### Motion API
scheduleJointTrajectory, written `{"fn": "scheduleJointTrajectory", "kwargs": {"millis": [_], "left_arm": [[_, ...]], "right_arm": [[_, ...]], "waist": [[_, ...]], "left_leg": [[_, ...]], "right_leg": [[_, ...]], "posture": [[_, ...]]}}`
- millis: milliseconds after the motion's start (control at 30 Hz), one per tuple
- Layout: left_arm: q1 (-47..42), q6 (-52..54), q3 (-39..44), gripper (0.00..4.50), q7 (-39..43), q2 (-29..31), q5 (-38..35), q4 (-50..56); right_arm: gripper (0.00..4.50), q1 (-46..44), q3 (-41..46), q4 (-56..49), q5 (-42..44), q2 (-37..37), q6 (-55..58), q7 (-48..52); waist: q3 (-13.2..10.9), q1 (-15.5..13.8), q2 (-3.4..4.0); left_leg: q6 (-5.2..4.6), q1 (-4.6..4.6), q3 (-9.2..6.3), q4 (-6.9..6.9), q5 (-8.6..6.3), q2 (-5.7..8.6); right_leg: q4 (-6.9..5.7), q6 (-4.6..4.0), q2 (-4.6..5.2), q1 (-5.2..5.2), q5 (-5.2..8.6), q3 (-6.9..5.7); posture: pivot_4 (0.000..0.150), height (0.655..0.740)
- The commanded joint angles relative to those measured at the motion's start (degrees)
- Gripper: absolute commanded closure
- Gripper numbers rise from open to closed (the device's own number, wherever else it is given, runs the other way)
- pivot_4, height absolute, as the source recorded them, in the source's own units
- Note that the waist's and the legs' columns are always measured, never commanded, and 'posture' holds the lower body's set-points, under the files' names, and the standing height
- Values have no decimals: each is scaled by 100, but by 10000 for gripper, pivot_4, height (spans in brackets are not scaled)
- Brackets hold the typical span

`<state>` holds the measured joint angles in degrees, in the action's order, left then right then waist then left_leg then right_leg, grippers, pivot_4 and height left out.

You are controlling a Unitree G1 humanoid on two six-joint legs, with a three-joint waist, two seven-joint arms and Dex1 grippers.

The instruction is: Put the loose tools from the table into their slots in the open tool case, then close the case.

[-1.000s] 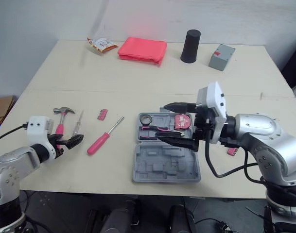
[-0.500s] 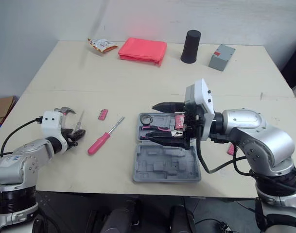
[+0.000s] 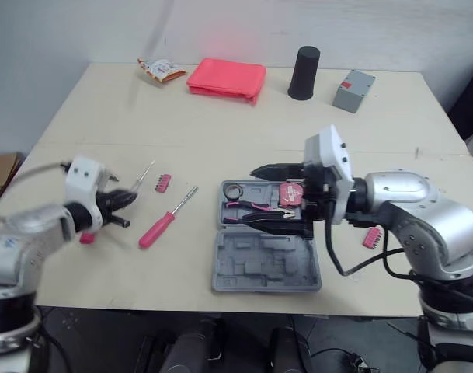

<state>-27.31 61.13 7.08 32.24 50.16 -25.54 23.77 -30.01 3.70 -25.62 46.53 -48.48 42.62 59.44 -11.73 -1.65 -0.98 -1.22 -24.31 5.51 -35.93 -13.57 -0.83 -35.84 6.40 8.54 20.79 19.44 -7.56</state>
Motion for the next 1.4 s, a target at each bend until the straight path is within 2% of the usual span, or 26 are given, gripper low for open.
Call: {"fn": "scheduleJointTrajectory", "kwargs": {"millis": [33,133,233,367,467,567,767,1100,1400], "left_arm": [[-818,-25,-1236,44625,1310,212,-321,66],[-1672,-366,-2398,44625,1998,41,59,-304],[-2273,-608,-3193,44625,2487,-217,362,-636],[-2882,-633,-3953,44625,2834,-681,697,-1010],[-3174,-627,-4341,44625,2791,-1091,1037,-1322],[-3187,-602,-4500,44625,2836,-1314,1159,-1350],[-3130,-559,-4697,44625,2938,-1395,1377,-1359],[-3070,-809,-4797,44625,2816,-1541,1894,-1727],[-2926,-725,-4925,44625,2715,-1605,2157,-1444]], "right_arm": [[0,559,354,-218,-3,-512,63,279],[0,1045,442,-228,-115,-770,53,283],[0,1483,520,-295,-261,-937,28,251],[0,2028,626,-400,-559,-1033,-98,98],[0,2369,820,-540,-545,-989,-87,-35],[0,2627,956,-597,-592,-936,-111,-151],[0,2852,1083,-634,-608,-828,-134,-341],[0,2806,1007,-671,-573,-720,-109,-516],[0,2705,910,-605,-628,-679,-176,-528]], "waist": [[0,-13,6],[-1,0,5],[-3,46,3],[-5,10,0],[-5,16,-1],[-5,9,-1],[-5,12,-1],[-5,5,-1],[-5,6,-1]], "left_leg": [[-4,1,6,0,-4,4],[-39,4,18,-3,8,2],[-42,5,46,-3,9,-7],[-42,3,54,-6,19,-16],[-52,2,58,-15,23,-12],[-57,-1,56,-18,23,-12],[-58,-1,52,-21,25,-13],[-59,0,35,-31,25,-10],[-59,4,15,-36,25,-9]], "right_leg": [[5,1,1,-5,0,-1],[11,7,-7,-6,-3,-6],[-1,8,-12,13,-4,0],[-14,6,-23,28,-3,6],[-15,7,-19,28,-3,14],[-13,10,-16,26,-5,15],[-16,10,-15,25,-5,12],[-14,10,-10,7,-5,10],[-12,9,-10,-11,-5,10]], "posture": [[1500,7355],[1500,7355],[1500,7355],[1500,7355],[1500,7355],[1500,7355],[1500,7355],[1500,7355],[1500,7355]]}}
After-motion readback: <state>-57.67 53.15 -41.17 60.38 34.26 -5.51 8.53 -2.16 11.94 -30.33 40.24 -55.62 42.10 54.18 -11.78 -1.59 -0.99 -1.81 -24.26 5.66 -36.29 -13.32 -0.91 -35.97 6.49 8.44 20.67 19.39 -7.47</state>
